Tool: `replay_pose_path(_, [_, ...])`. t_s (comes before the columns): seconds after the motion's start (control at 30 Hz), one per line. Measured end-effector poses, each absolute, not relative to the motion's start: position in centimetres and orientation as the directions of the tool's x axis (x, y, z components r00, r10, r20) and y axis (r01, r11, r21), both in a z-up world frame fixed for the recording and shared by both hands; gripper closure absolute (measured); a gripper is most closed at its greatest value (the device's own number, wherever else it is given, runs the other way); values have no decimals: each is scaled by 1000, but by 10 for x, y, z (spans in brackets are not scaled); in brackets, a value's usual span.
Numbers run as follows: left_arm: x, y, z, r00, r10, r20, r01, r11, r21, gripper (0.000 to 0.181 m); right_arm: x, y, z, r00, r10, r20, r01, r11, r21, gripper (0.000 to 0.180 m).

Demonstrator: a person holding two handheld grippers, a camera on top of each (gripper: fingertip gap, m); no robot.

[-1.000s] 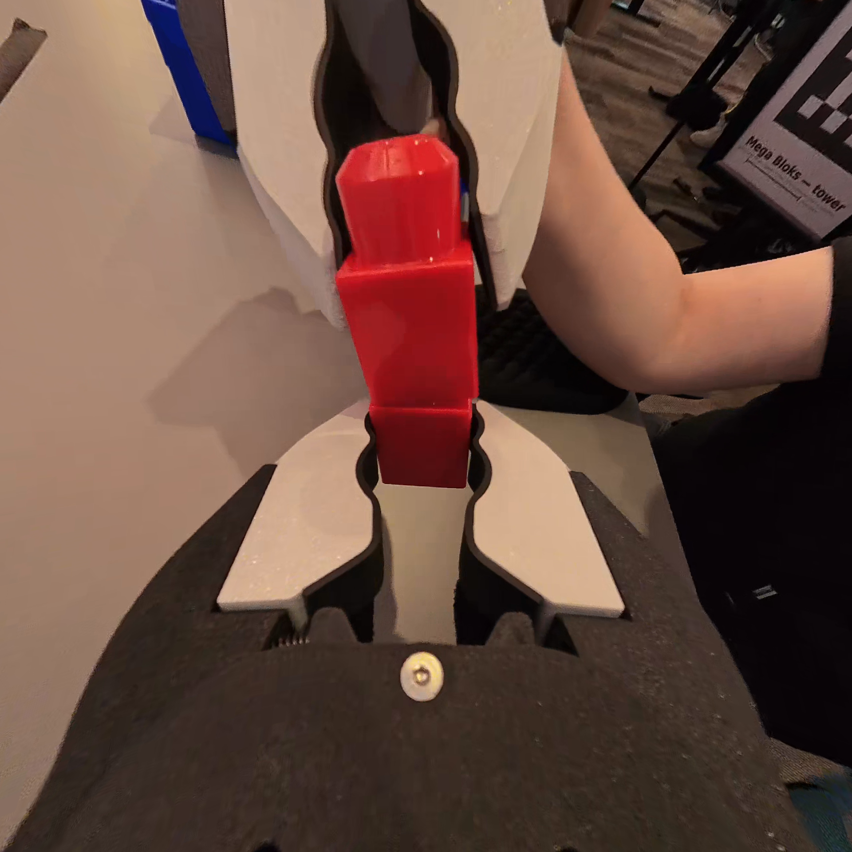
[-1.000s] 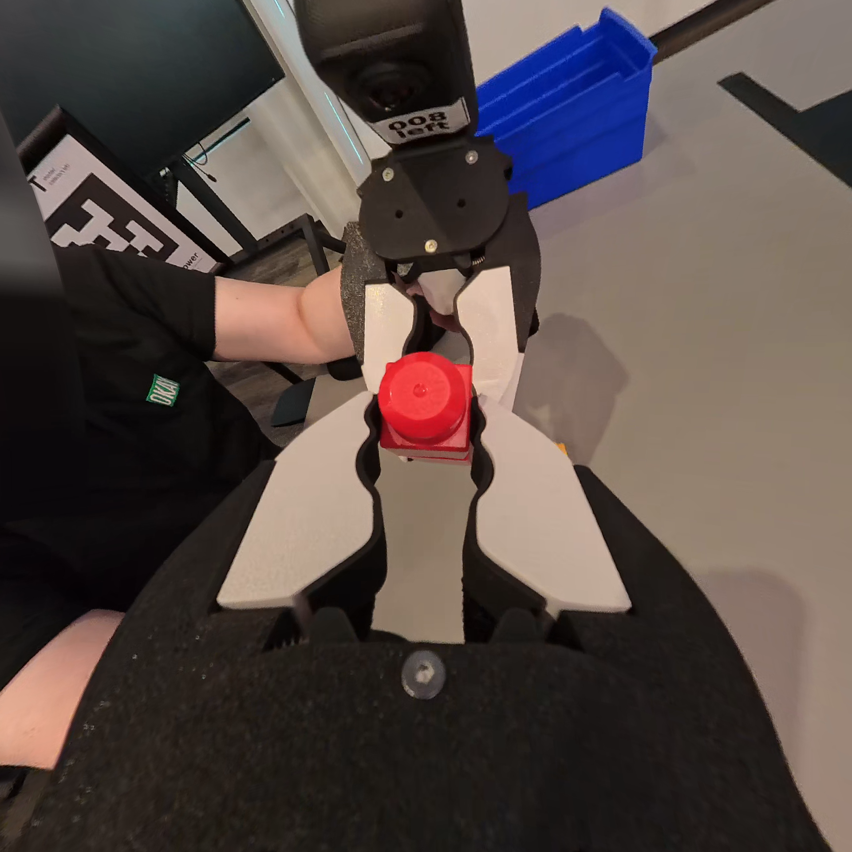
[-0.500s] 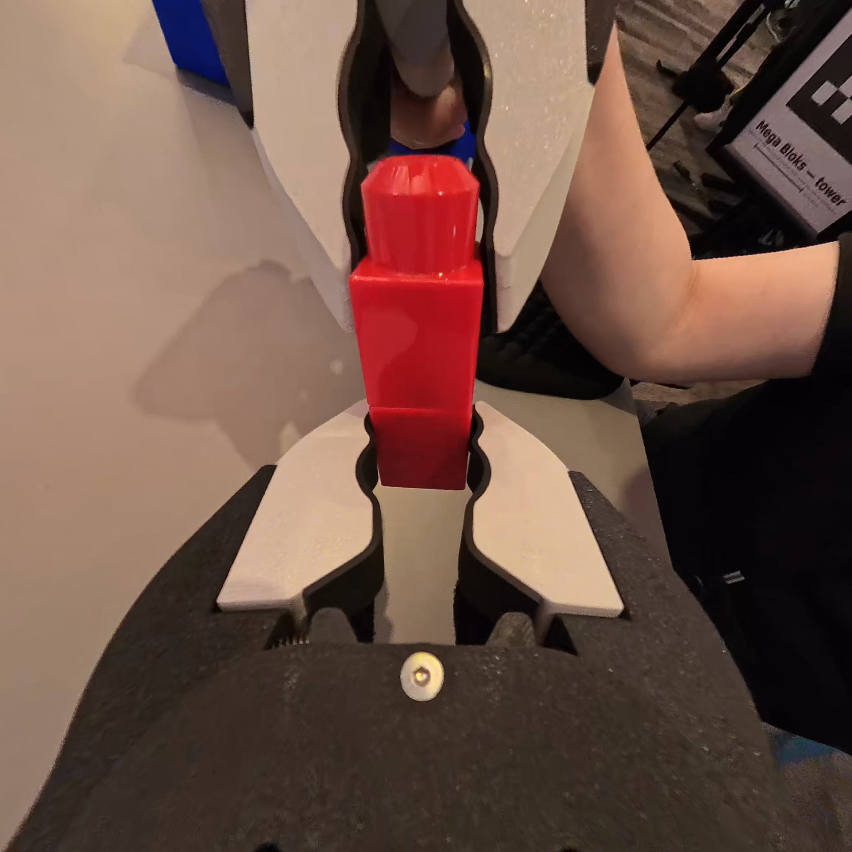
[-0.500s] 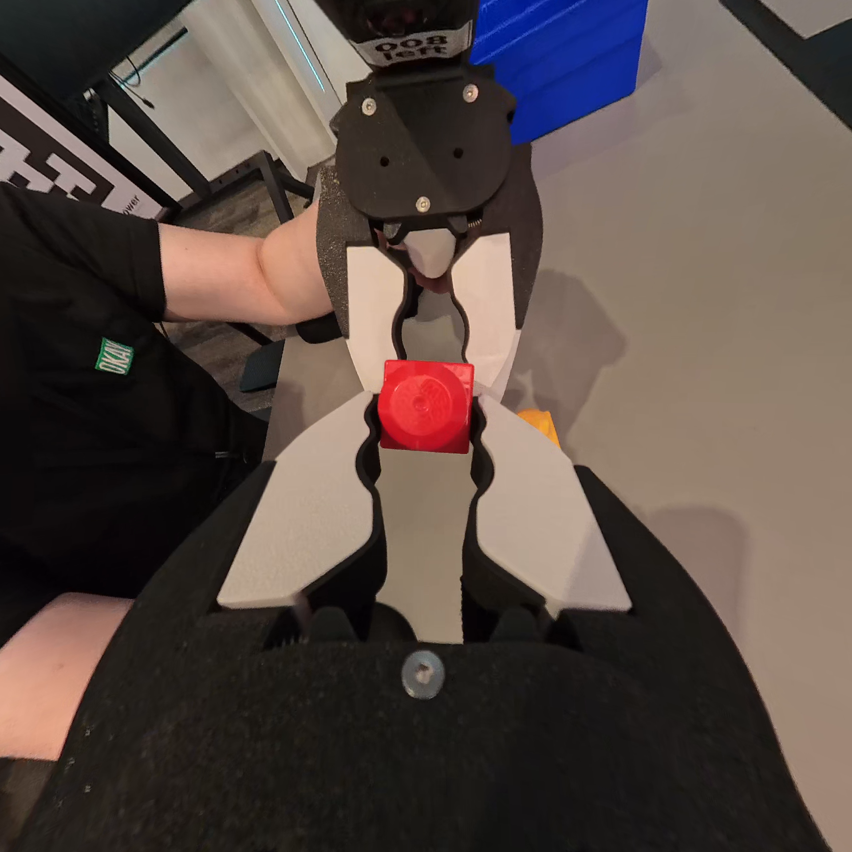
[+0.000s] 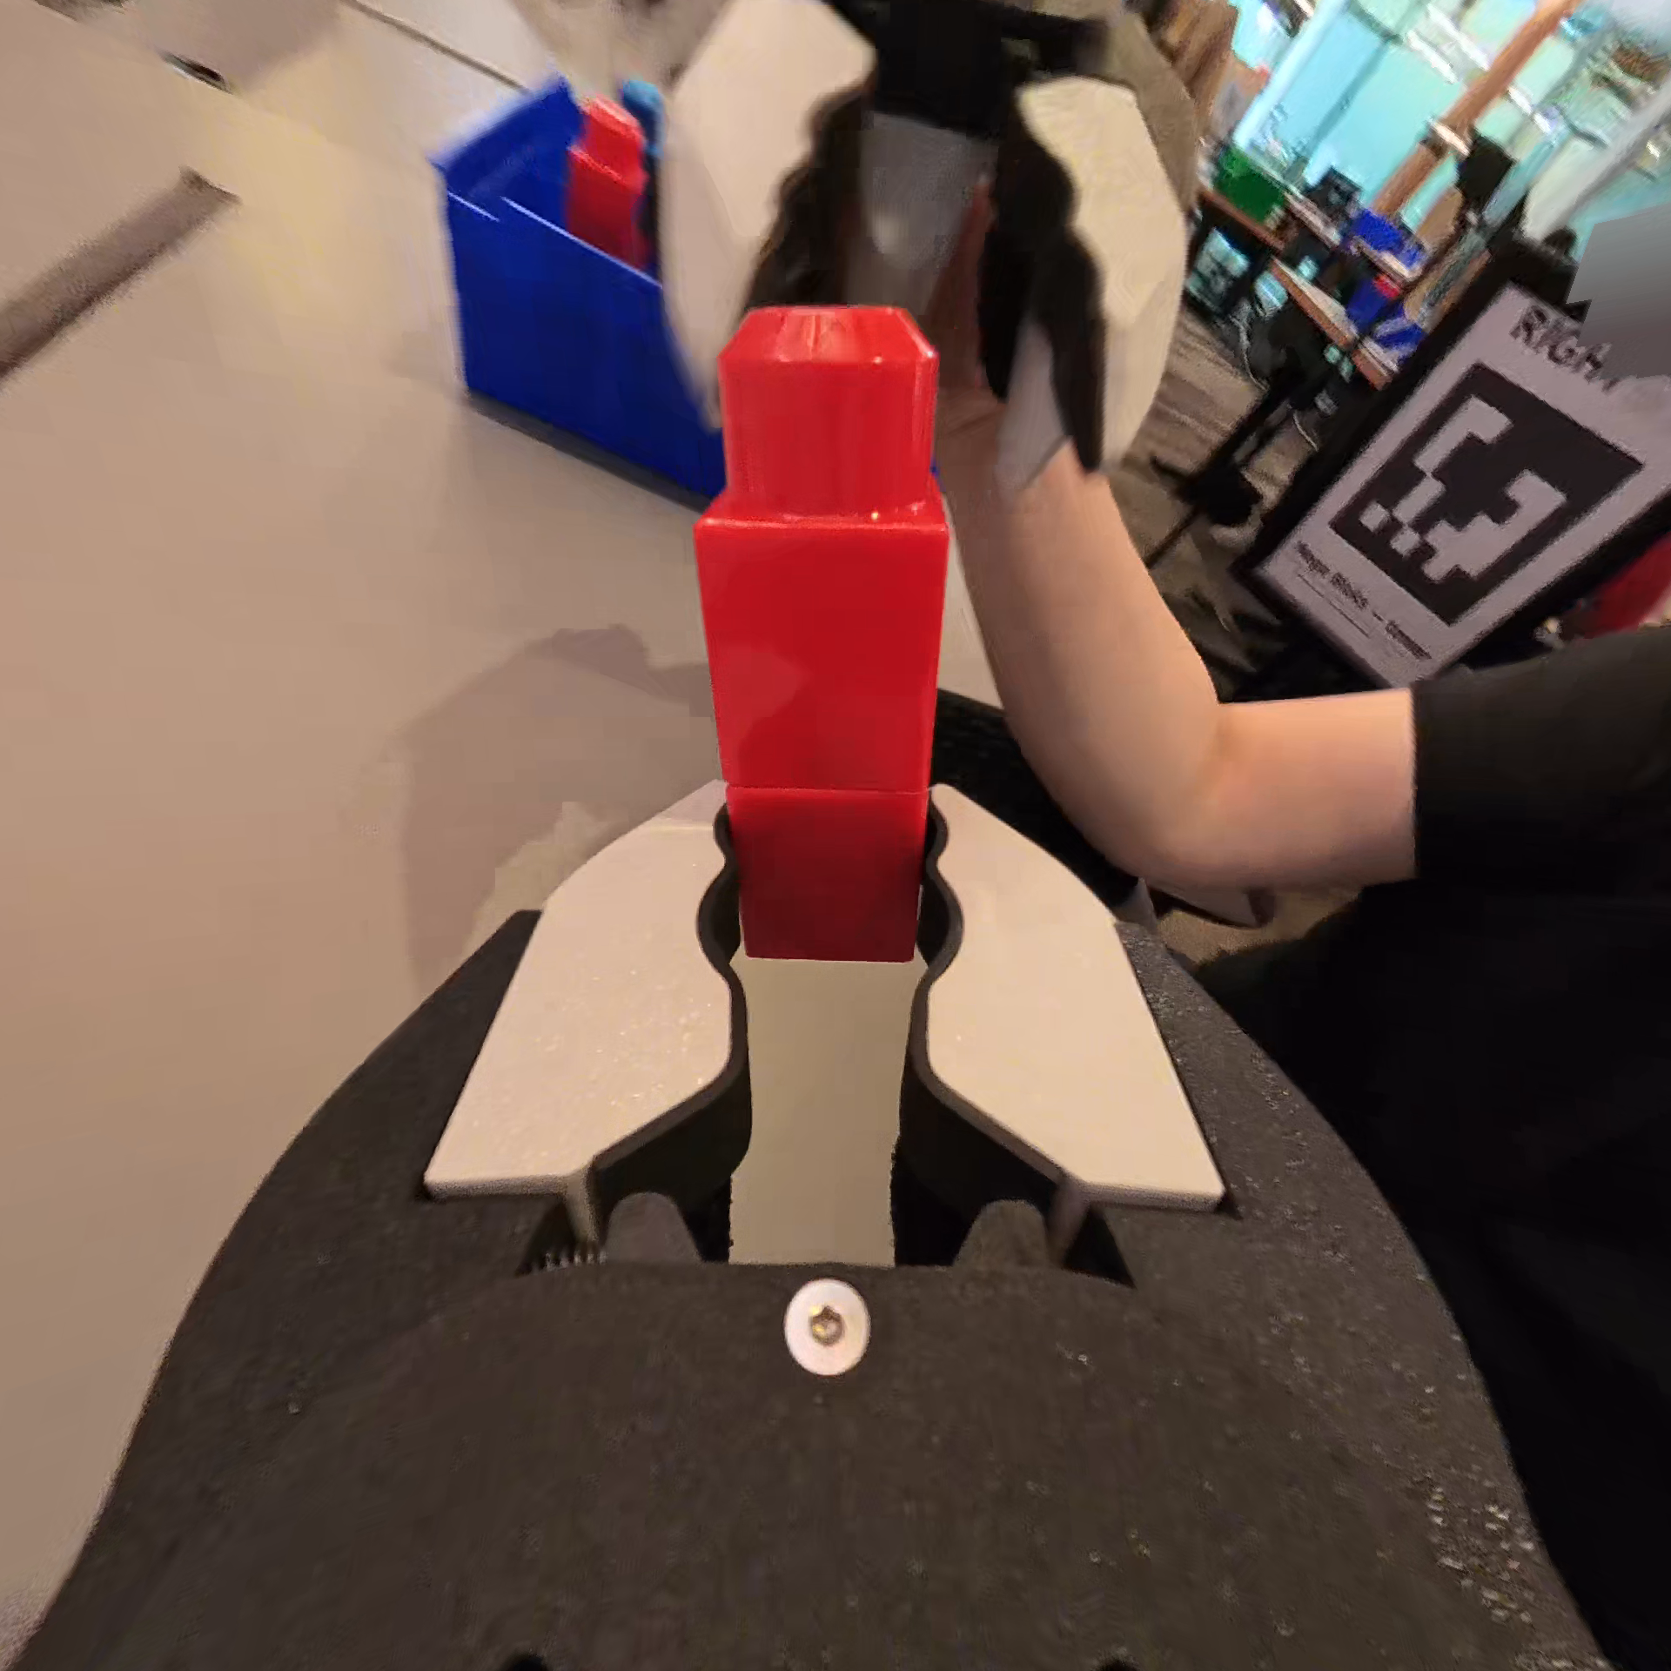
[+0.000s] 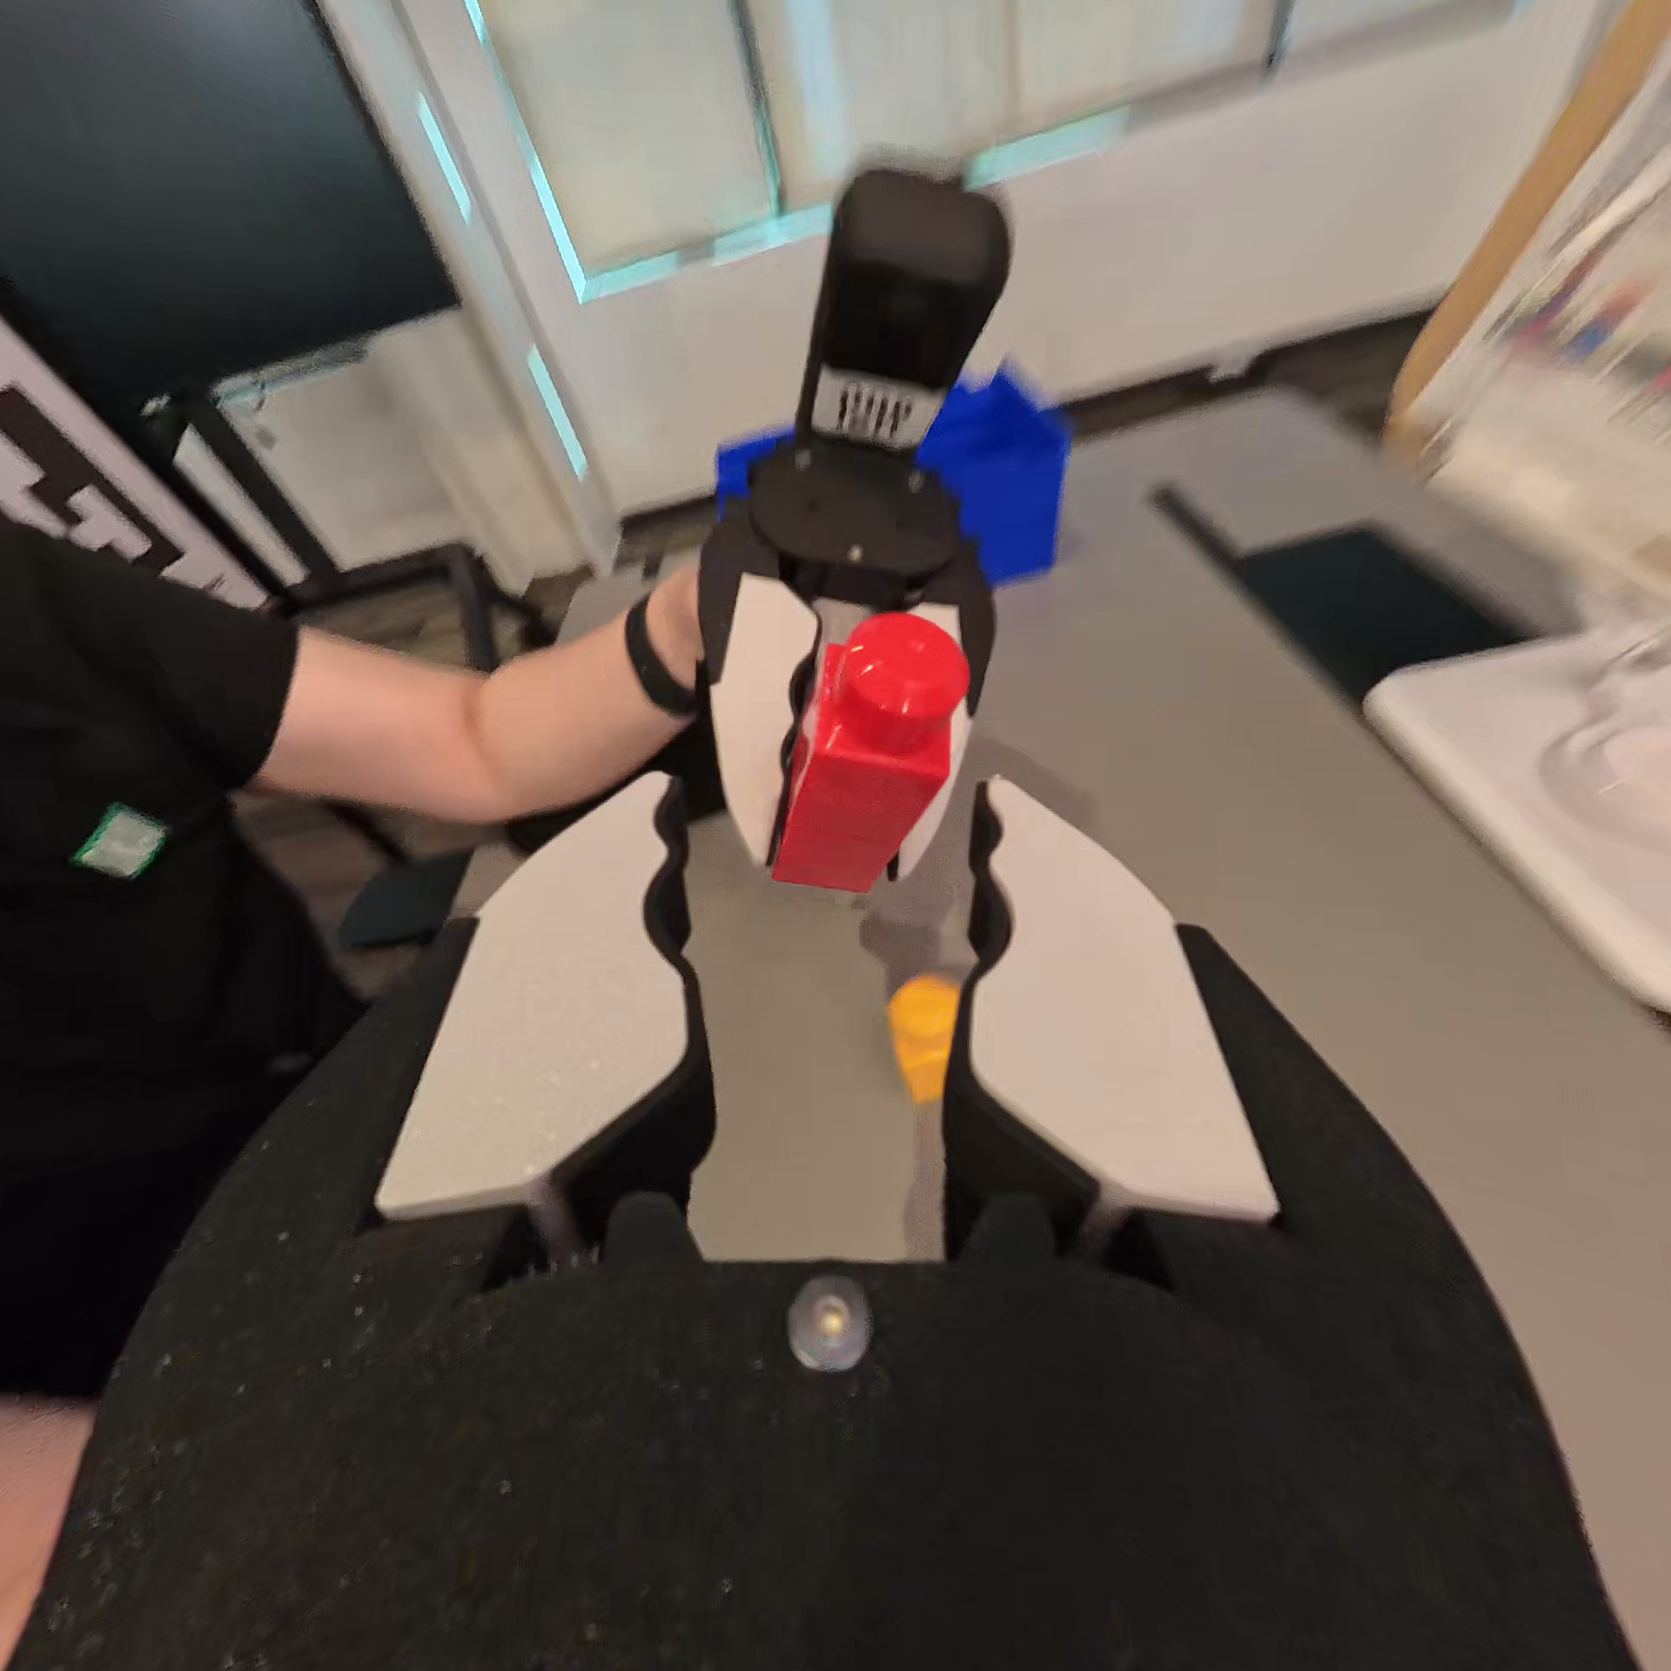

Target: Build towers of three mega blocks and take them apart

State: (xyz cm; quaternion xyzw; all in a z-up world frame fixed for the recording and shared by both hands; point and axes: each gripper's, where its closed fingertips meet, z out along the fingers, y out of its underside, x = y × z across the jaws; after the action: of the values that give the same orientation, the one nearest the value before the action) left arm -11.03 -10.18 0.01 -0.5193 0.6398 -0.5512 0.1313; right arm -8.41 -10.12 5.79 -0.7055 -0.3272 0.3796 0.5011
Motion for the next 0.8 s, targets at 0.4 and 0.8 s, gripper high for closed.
replay_pose_path(0.4, [-157, -47, 50, -428, -785, 448, -344, -317, -884, 145, -117, -74, -85, 388, 880, -272, 385, -423, -820, 139])
replay_pose_path(0.8, [-166, -39, 56, -433, -765, 477, -325, -362, -874, 145, -115, -78, -127, 444, 874, -195, 549, -438, -712, 123])
